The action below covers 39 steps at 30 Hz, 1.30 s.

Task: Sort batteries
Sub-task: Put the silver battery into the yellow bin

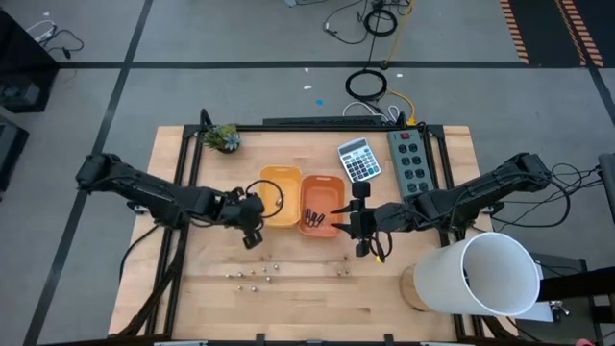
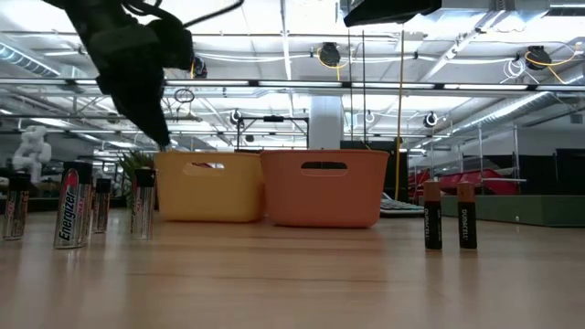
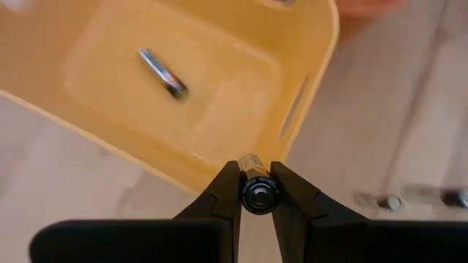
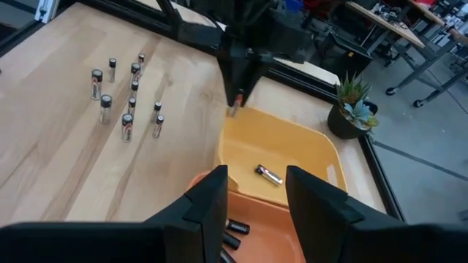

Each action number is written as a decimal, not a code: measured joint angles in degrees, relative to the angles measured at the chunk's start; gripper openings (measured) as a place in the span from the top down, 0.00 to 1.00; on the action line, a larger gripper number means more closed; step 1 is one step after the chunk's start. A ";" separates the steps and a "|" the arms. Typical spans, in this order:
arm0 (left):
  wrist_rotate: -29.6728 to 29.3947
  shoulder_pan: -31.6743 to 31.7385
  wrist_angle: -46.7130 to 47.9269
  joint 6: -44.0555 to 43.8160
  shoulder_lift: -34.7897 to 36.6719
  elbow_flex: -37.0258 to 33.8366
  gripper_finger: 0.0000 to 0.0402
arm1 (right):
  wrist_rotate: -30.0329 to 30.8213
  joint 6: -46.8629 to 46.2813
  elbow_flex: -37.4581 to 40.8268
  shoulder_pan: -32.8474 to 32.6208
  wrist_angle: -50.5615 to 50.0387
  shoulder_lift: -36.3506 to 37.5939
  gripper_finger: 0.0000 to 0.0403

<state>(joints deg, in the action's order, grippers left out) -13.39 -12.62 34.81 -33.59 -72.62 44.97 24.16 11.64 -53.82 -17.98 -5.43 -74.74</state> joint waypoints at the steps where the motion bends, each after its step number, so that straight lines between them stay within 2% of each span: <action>1: 1.22 0.02 0.22 -0.05 -0.02 0.00 0.87 | 0.00 0.00 0.00 0.00 -0.07 0.00 0.68; 8: 1.07 0.02 -0.20 -0.35 0.00 0.00 0.86 | 0.00 -0.21 0.00 0.02 0.19 0.00 0.68; 14: 0.29 0.02 0.17 -0.41 0.00 0.00 0.70 | 0.00 -0.24 0.00 0.00 0.37 0.00 0.68; 19: 0.29 -0.45 0.41 2.38 0.12 1.33 0.68 | 0.02 -0.27 0.00 0.00 -0.04 0.00 0.68; 26: 0.97 -7.84 -0.25 5.55 -0.09 6.71 0.67 | 0.02 -0.50 0.00 0.00 -0.77 0.00 0.68; 32: 2.44 -14.95 0.55 2.50 -6.85 6.32 0.62 | 0.03 -0.99 0.00 0.00 -0.72 0.00 0.68; 39: 2.73 -17.76 4.89 3.14 -16.78 10.42 0.55 | 0.02 -1.15 0.00 0.00 -0.31 0.00 0.68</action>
<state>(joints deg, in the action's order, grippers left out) -10.66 -30.38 39.71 -30.44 -89.40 55.39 24.18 10.49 -53.82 -17.98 -5.74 -74.74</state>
